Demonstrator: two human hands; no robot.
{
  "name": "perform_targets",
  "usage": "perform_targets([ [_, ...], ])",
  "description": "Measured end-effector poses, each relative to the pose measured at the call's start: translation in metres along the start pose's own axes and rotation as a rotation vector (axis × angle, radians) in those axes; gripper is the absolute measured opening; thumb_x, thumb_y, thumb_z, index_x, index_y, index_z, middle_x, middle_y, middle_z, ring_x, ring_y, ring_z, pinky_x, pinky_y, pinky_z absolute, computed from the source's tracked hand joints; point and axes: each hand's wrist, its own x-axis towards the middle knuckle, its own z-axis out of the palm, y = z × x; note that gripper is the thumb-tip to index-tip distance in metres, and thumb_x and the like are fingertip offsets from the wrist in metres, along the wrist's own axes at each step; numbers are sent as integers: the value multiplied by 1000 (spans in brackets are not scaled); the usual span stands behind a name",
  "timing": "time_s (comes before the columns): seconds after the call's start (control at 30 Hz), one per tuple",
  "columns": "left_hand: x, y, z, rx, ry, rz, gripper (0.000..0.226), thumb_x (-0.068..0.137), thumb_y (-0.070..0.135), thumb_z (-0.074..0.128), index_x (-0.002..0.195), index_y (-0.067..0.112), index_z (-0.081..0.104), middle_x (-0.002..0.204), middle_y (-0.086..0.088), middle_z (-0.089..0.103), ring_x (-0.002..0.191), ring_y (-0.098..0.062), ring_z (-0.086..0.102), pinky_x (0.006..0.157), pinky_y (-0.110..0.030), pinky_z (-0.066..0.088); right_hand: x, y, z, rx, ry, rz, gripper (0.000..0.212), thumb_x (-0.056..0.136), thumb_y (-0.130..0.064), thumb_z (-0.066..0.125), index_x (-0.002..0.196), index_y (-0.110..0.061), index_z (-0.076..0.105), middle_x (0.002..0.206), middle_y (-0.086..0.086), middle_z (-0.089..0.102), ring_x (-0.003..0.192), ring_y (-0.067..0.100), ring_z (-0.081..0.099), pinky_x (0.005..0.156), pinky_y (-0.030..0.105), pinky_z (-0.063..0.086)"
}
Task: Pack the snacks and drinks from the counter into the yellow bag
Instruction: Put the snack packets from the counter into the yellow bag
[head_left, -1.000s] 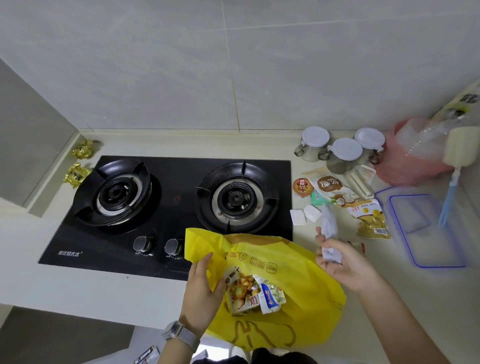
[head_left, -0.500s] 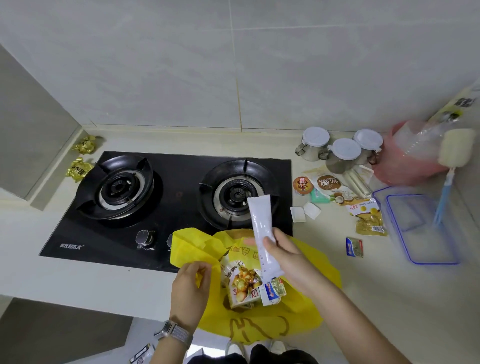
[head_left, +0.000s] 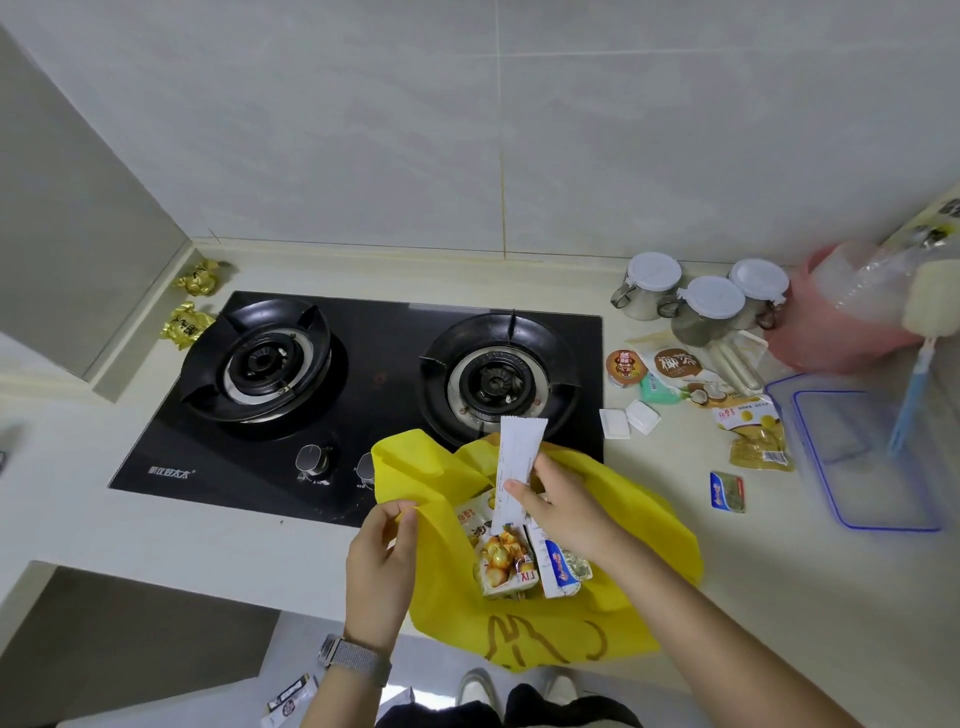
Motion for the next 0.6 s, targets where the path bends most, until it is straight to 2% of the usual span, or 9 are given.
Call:
perform_targets([
  [0.1,-1,0,-3,-74,-17,-74,14,93,18,49,89,16,62,88,0,64,83,-17,58,77,-36,50,6,-1,-8,45,128,-10,37,97,-26,47,132,-15,44,121,-3,59,106,6,55,76,8,42],
  [0.2,-1,-2,-6,-140,-15,-138,15,94,18,48,90,15,62,91,-4,64,87,-21,58,79,-37,50,9,0,-18,-1,263,-27,33,97,-22,49,128,-13,48,107,-8,59,95,3,55,70,3,42],
  [0.27,-1,-2,-8,-177,-6,-165,16,95,18,47,92,14,62,95,-7,64,89,-22,58,76,-31,49,9,2,-26,-156,241,-88,27,94,-24,53,120,-15,54,102,-8,62,90,3,57,68,8,43],
  [0.3,-1,-3,-9,-189,-3,-172,17,95,18,46,93,13,62,97,-9,64,89,-21,58,73,-28,48,8,4,-28,-270,187,-130,23,93,-26,56,114,-17,57,101,-7,64,92,6,58,73,13,42],
  [0.33,-1,-3,-10,-197,-2,-175,18,95,18,46,94,12,62,98,-9,64,89,-21,57,72,-26,48,6,7,-28,-402,123,-159,19,92,-28,57,108,-19,59,102,-7,64,100,10,57,86,22,41],
  [0.4,-1,-2,-11,-202,-3,-175,18,95,18,45,95,11,62,99,-10,64,90,-21,57,72,-26,47,3,13,-23,-678,47,-178,13,90,-30,58,103,-28,60,105,-12,64,117,12,50,112,47,16],
  [0.47,-1,-2,-11,-207,-9,-172,18,95,18,46,94,11,62,99,-11,64,90,-22,57,74,-28,48,1,18,-13,-841,33,-155,23,92,-35,52,114,-36,57,113,-14,64,128,13,43,111,62,-3],
  [0.53,-2,-2,-10,-217,-21,-171,18,95,18,46,94,11,63,99,-12,65,91,-23,58,74,-28,48,1,20,-6,-900,24,-89,38,98,-39,39,135,-38,41,129,-11,58,137,17,33,107,67,-8],
  [0.6,-3,0,-10,-225,-29,-169,18,95,18,47,95,10,63,99,-11,65,92,-24,59,75,-29,49,2,20,-2,-931,-31,-20,44,100,-42,26,144,-39,27,143,-10,46,143,21,20,105,69,-13],
])
